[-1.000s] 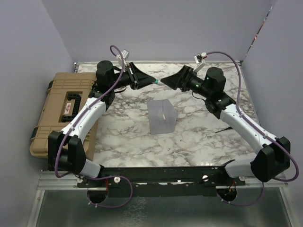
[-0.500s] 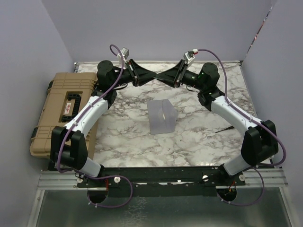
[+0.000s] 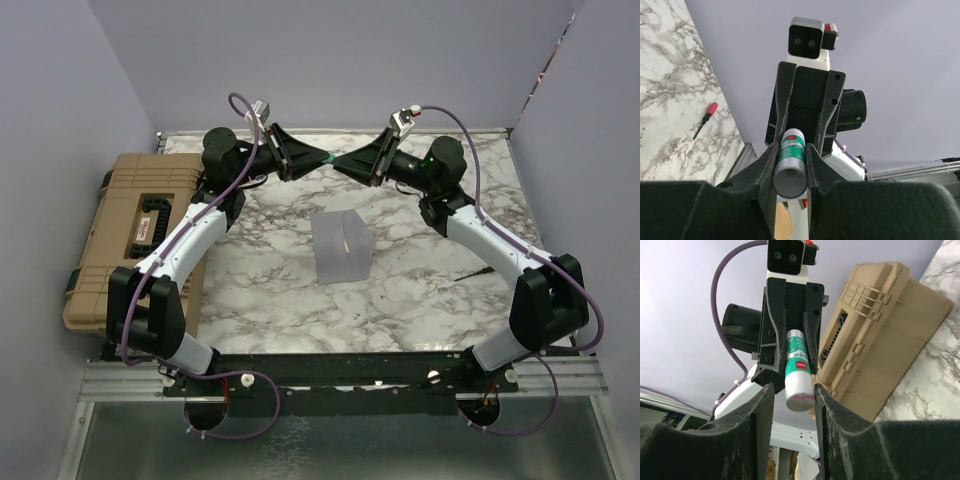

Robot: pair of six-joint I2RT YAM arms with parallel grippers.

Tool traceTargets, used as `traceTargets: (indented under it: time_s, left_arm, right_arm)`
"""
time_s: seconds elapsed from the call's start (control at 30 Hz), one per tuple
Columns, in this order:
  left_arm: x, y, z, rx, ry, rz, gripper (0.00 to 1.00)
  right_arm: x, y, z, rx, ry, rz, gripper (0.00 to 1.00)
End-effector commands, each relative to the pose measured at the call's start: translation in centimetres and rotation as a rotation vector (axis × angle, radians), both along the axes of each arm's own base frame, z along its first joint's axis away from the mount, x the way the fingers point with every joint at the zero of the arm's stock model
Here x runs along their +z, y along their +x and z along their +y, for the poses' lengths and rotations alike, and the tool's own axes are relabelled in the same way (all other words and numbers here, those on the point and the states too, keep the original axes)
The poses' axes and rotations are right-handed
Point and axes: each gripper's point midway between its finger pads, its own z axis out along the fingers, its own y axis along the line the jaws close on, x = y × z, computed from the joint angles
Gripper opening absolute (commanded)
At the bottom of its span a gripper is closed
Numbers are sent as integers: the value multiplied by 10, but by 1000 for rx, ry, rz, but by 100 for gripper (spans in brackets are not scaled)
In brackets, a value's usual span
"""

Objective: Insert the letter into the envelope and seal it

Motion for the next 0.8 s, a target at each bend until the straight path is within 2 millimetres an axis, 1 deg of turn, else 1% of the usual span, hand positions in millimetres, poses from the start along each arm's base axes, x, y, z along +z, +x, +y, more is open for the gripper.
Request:
traceTargets:
  time_s: [0.0,0.17,0.27,0.33,0.43,0.57,0.77]
  left_arm:
    - [8,5,6,22,9,-53,0]
    - [9,2,6,8,14,-66,0]
    - [9,2,6,3,16,-71,0]
    - [7,2,5,1,18,-70,0]
    - [6,2,5,1,20,-70,0]
    - [6,2,5,-1,20,-68,0]
    - [6,1,5,-7,21,-69,0]
  right_arm:
    - [3,-8,-8,-10,-47,-73,41]
    - [3,-4,-6,-3,-51,-84,45]
    - [3,-1,-4,7,-52,-88,51]
    - [3,0,-2,14,-52,-91,53]
    - [3,2,-1,19,-47,-95,50]
    - [1,3,0,25,-44,-94,42]
    - [-3,6,1,22,-46,-83,36]
